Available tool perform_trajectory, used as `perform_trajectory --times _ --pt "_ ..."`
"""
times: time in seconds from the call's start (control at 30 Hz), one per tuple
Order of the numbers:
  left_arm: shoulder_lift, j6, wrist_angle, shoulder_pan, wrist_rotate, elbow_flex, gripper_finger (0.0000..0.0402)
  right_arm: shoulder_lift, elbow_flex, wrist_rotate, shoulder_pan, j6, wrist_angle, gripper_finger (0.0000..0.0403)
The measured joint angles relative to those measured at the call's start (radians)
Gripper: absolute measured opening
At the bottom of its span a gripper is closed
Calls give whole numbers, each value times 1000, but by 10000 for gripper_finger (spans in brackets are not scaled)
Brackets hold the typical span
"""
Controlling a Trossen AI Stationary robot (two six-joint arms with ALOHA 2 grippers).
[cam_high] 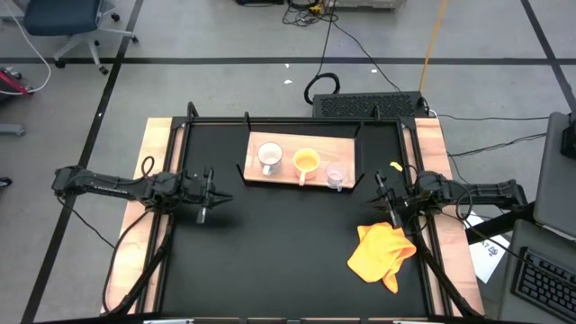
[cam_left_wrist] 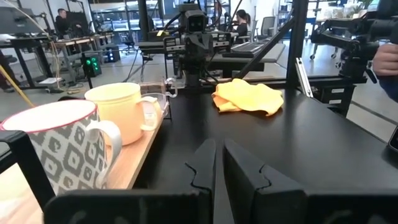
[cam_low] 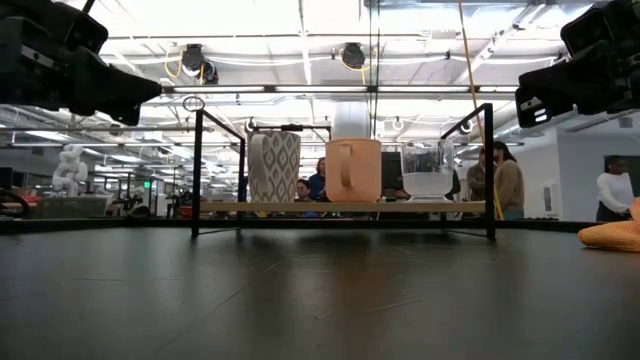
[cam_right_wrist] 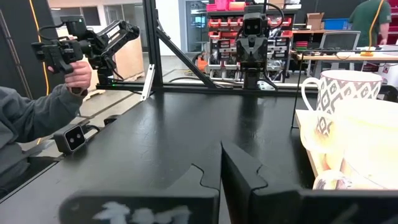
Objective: Stack small to large cups/mugs on shelf
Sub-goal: Return to Home Position
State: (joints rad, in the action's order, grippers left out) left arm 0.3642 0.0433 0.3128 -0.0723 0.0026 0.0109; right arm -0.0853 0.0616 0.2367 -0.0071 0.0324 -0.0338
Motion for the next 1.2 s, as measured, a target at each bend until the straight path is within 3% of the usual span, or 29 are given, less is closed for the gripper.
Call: perform_trajectory --times 1.2 --pt "0 -46 -48 0 22 0 33 0 0 1 0 13 -4 0"
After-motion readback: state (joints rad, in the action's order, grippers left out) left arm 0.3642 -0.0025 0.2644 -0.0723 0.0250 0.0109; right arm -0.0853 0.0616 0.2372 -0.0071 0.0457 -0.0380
